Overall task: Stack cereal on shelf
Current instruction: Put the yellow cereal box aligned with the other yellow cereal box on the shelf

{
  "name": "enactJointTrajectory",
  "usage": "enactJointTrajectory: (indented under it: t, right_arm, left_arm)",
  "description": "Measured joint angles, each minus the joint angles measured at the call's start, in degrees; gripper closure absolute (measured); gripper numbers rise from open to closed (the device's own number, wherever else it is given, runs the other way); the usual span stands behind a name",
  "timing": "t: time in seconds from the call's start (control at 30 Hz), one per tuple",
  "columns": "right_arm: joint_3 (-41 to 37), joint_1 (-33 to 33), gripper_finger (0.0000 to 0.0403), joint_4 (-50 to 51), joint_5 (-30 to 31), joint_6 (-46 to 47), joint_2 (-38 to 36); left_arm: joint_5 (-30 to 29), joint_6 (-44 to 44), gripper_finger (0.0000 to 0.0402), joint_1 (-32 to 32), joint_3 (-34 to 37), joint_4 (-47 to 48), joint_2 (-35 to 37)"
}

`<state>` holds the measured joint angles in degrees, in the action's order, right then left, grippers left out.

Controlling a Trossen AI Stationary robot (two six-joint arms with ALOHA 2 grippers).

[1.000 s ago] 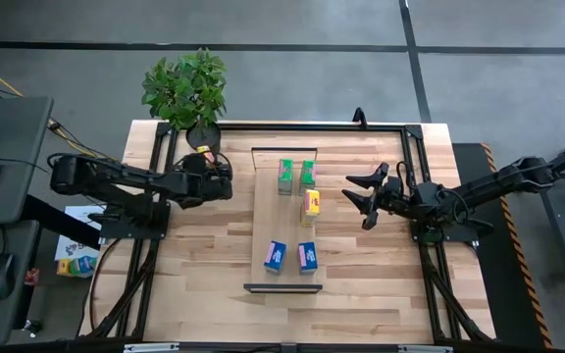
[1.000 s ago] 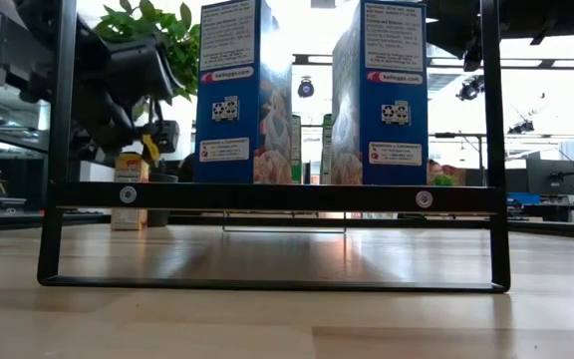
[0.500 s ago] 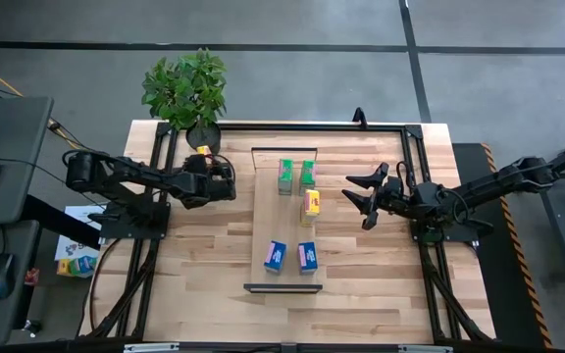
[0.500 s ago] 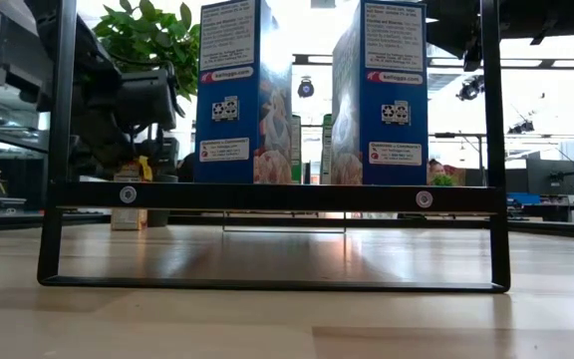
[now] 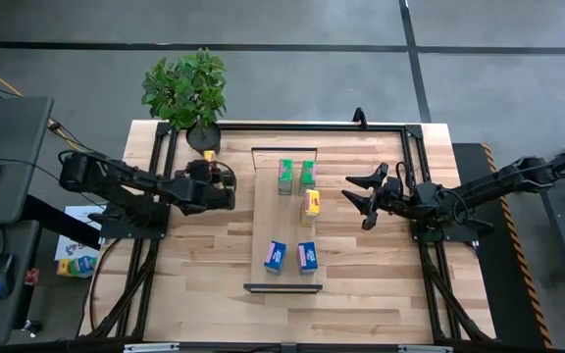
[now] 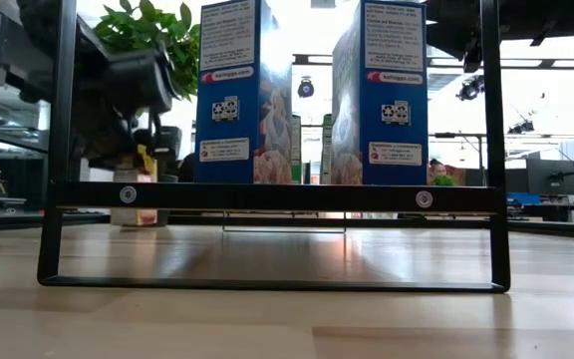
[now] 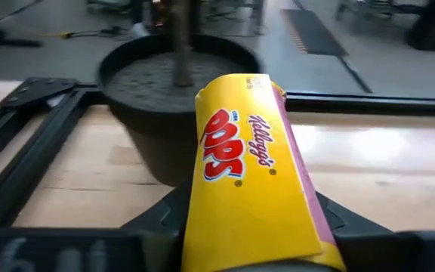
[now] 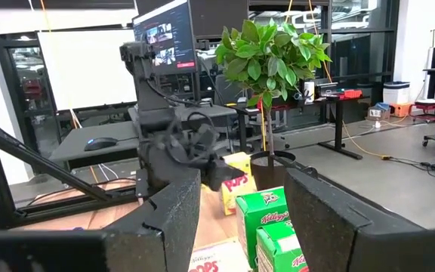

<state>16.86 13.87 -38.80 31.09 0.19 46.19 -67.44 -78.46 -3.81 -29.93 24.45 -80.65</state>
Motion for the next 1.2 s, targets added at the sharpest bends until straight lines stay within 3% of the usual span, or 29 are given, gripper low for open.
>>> enactJointTrajectory:
  t: [0.4, 0.57, 0.83, 1.0, 1.2]
  right_arm:
    - [0.0, 0.0, 0.0217, 0.0, 0.0, 0.0, 0.0]
    - [0.0, 0.0, 0.0217, 0.0, 0.0, 0.0, 0.0]
    - [0.0, 0.0, 0.0217, 0.0, 0.0, 0.0, 0.0]
    - [0.0, 0.0, 0.0217, 0.0, 0.0, 0.1, 0.0]
    - [0.0, 0.0, 0.0217, 0.0, 0.0, 2.5, 0.0]
  left_arm:
    - [3.1, 5.5, 0.0285, 20.3, -0.4, 2.6, 11.5]
    - [3.5, 12.2, 0.0286, 28.0, -3.8, 2.8, 14.0]
    - [6.5, 38.7, 0.0286, 36.1, -14.6, 0.1, 14.6]
    - [13.3, 59.0, 0.0286, 37.7, -14.8, -12.3, 12.2]
    - [26.5, 76.2, 0.0286, 32.7, -10.4, -32.8, 8.4]
